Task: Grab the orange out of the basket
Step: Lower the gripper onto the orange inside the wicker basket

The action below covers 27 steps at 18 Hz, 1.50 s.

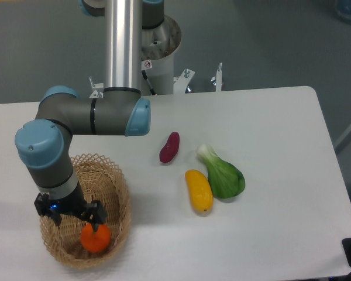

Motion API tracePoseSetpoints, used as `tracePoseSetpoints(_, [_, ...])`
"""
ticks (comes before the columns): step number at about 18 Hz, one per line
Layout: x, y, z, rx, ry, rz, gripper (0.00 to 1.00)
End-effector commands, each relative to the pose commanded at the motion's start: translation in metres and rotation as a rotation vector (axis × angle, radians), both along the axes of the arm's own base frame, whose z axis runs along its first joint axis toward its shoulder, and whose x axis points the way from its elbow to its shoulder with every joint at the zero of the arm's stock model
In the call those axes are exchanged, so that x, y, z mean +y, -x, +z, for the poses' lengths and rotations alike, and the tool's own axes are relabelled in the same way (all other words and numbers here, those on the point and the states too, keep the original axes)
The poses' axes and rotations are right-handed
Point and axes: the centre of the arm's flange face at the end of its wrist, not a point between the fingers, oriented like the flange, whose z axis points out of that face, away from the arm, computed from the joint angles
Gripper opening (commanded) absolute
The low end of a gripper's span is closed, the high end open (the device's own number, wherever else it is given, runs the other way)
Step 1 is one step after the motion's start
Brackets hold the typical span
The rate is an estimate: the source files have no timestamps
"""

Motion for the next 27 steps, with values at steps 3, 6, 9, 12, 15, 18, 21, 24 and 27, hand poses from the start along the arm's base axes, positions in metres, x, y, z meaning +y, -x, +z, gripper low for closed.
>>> tracePoseSetpoints(3, [0.000, 0.000, -0.001, -0.001, 0.001, 0.001, 1.00])
tracePoseSetpoints(6, [0.000, 0.000, -0.003, -0.004, 0.005, 0.006, 1.00])
tracePoseSetpoints(9, [0.000, 0.000, -0.008, -0.006, 0.014, 0.008, 1.00])
tracePoseSetpoints(12, [0.001, 0.000, -0.011, -0.008, 0.018, 0.004, 1.00])
tracePoseSetpoints(15, [0.000, 0.000, -0.012, -0.007, 0.019, 0.005, 1.00])
tracePoseSetpoints(18, [0.000, 0.001, -0.018, -0.009, 0.027, 0.011, 1.00])
tracePoseSetpoints(21, [0.002, 0.001, -0.027, -0.014, 0.029, 0.036, 1.00])
tracePoseSetpoints(24, [0.001, 0.012, -0.031, 0.084, 0.049, 0.064, 1.00])
tracePoseSetpoints(27, [0.002, 0.015, -0.040, 0.079, 0.061, 0.080, 1.00])
